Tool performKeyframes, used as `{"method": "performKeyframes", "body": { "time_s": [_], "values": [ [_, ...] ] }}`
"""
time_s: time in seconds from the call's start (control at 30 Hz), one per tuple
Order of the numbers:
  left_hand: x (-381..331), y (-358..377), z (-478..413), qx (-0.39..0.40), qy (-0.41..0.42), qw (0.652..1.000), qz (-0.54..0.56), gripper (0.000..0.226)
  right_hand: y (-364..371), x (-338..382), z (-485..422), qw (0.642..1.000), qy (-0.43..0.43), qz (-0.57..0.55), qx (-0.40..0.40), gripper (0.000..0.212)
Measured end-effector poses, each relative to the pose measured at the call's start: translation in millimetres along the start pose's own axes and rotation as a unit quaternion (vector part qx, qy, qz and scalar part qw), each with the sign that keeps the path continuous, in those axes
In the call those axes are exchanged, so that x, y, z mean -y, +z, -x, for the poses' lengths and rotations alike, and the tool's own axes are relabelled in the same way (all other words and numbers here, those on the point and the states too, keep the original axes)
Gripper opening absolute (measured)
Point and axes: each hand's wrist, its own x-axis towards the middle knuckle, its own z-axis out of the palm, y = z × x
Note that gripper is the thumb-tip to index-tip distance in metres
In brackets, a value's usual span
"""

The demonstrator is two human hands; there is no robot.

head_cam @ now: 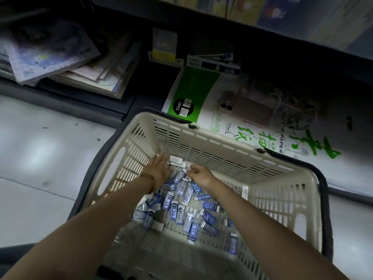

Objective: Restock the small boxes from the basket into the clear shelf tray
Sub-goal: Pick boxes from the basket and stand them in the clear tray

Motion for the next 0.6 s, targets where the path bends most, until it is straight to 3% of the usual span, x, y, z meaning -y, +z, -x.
{"method": "performKeyframes", "body": {
  "time_s": [0.13,0.2,0.27,0.37,0.6],
  "values": [
    [-4.5,23.2,0.8,-0.013,-0.014,0.999,-0.028,0.059,19.0,3.7,-16.9,0.998,0.007,-0.03,-0.052,0.024],
    [-4.9,30.4,5.7,0.006,-0.002,1.0,-0.001,0.058,28.4,5.8,-20.7,0.991,0.025,-0.081,-0.099,0.024],
    [-3.1,33.7,7.1,-0.008,-0.002,0.997,0.082,0.057,36.4,7.5,-23.4,0.981,0.045,-0.114,-0.152,0.023],
    [3.8,29.1,1.5,-0.134,-0.053,0.957,0.252,0.056,47.9,11.8,-26.5,0.965,0.063,-0.178,-0.18,0.021],
    [7.9,35.6,-8.6,-0.085,-0.045,0.988,0.12,0.053,50.3,17.1,-30.7,0.933,0.095,-0.268,-0.22,0.028]
  ]
}}
